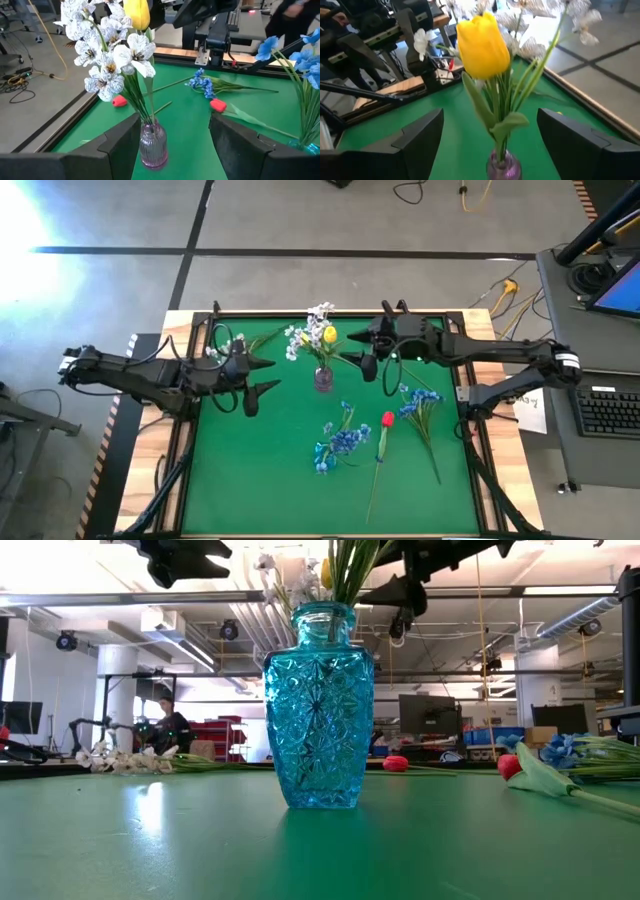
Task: Sort flowers into vase by color
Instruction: Put the white flowers into the violet vase
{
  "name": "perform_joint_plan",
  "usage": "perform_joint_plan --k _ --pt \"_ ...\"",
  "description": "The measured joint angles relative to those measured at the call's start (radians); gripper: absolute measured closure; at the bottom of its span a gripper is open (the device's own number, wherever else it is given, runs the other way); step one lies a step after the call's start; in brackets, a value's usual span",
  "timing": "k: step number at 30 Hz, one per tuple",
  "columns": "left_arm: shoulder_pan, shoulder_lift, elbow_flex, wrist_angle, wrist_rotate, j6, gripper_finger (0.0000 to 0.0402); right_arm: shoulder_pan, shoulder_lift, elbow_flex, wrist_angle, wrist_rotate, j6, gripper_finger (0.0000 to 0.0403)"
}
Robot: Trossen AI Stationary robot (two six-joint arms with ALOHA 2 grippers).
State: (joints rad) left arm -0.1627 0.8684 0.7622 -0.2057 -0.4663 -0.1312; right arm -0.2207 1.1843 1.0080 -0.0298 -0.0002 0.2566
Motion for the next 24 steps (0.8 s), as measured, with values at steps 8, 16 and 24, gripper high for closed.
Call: perform_joint_plan --k 8,16,24 --pt "0.000 0.000 0.000 -0.102 -0.048 -0.070 0.0178 0.000 -0.056 0.000 -0.158 0.001 0.084 0.0089" --pt "0.000 0.000 0.000 -0.189 -0.075 -0.148 0.0178 0.000 -0.077 0.000 -0.347 0.001 0.185 0.0105" --pt "0.000 0.000 0.000 -0.195 -0.075 -0.149 0.0178 0.000 -0.072 0.000 -0.525 0.003 0.270 0.0115"
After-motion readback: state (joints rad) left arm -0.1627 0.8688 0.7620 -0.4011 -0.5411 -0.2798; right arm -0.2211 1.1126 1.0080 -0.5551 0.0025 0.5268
